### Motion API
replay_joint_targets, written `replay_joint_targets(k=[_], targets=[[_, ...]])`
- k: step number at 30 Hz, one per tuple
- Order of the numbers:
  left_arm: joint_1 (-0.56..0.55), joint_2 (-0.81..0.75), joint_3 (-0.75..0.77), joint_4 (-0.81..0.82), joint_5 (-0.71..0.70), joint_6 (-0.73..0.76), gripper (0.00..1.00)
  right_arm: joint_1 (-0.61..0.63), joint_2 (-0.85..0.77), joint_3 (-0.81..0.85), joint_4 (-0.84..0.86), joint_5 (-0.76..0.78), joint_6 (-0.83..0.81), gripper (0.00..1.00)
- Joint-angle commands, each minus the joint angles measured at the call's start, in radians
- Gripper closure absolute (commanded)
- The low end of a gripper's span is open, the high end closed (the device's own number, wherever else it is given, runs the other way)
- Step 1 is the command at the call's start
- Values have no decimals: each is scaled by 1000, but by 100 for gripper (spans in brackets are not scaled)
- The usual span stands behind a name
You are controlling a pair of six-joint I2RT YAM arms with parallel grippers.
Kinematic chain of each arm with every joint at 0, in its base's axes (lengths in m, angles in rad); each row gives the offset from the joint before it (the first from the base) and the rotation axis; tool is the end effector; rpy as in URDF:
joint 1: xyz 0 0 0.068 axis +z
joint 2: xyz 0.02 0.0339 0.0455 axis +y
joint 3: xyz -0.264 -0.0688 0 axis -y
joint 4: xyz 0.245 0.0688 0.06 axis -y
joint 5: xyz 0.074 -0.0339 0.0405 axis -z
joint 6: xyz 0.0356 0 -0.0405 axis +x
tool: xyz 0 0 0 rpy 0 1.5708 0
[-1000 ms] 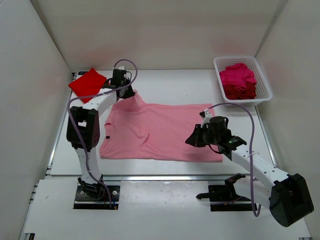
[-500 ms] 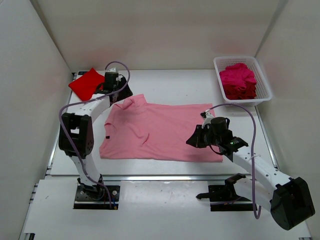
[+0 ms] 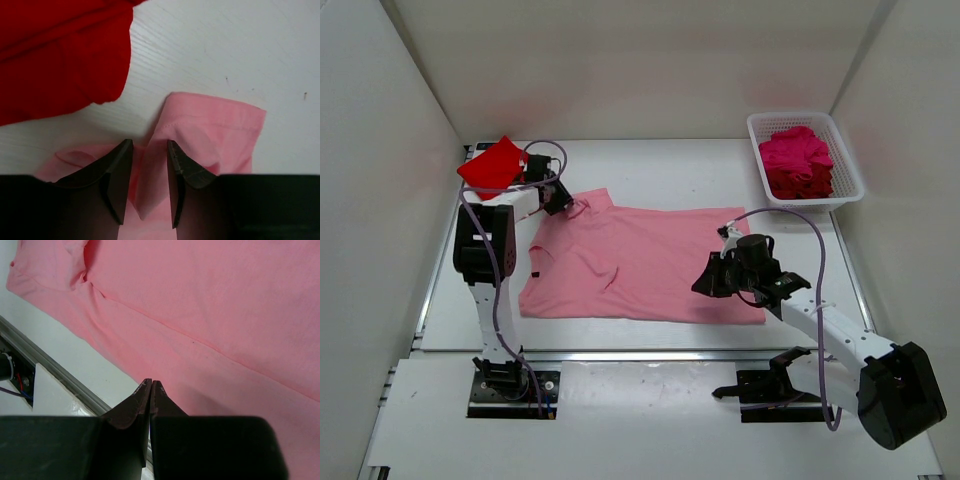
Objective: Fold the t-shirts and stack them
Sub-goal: Pick up the 1/3-folded T-shirt from the center of the board.
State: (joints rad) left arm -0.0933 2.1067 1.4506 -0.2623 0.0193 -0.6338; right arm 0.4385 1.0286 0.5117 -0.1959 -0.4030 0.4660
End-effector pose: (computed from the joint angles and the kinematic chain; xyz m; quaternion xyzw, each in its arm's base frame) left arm 0.4500 -0.0428 0.1515 -0.2499 0.9137 -0.1225 0.2962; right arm 0.1816 0.1006 0.2009 -0.0710 0.8920 0.3418 0.2870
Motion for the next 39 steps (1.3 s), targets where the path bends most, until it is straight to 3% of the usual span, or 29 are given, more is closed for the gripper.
replay_joint_targets(k=[1, 3, 7, 8, 10, 12, 14, 17, 19, 20, 22, 25, 28, 32, 34, 36, 39], targets=[[3, -68, -70, 72, 33, -125, 55, 22, 10, 22, 18, 15, -18, 100], [30, -76, -128, 150, 89, -178, 48, 26, 11, 19, 23, 20, -3, 100], [1, -50, -104, 137, 116, -170, 45, 34, 1, 17, 18, 27, -1, 100], [-17, -42, -87, 130, 114, -164, 48, 37, 4, 10, 18, 30, 3, 100], [-29, -48, -90, 149, 119, -171, 66, 40, 1, 24, 18, 36, 0, 100], [-68, -76, -102, 167, 87, -164, 76, 46, -4, 21, 16, 36, 10, 100], [-101, -102, -95, 141, 35, -95, 78, 45, -13, 8, 12, 41, 3, 100], [-163, -174, -117, 121, -76, -2, 69, 46, -16, -5, 30, 26, 10, 100], [-180, -227, -154, 130, -120, 32, 52, 45, -12, -12, 33, 21, 10, 100], [-186, -264, -185, 133, -125, 45, 49, 46, -9, -12, 33, 21, 14, 99], [-192, -324, -222, 138, -124, 68, 50, 52, -18, -12, 42, 30, 25, 100], [-201, -411, -334, 156, -137, 86, 61, 49, -36, -16, 45, 27, 26, 99], [-218, -470, -467, 175, -125, 109, 60, 42, -42, -18, 69, 20, 36, 100], [-201, -497, -476, 166, -119, 86, 43, 57, -33, 20, 61, 30, 30, 99], [-152, -514, -505, 218, -93, 30, 43, 72, -32, 27, 69, 44, 36, 100], [-79, -504, -501, 282, 2, -47, 54, 75, -25, 22, 70, 33, 42, 100], [-34, -383, -388, 220, 42, -98, 70, 86, -7, 19, 64, 46, 40, 100]])
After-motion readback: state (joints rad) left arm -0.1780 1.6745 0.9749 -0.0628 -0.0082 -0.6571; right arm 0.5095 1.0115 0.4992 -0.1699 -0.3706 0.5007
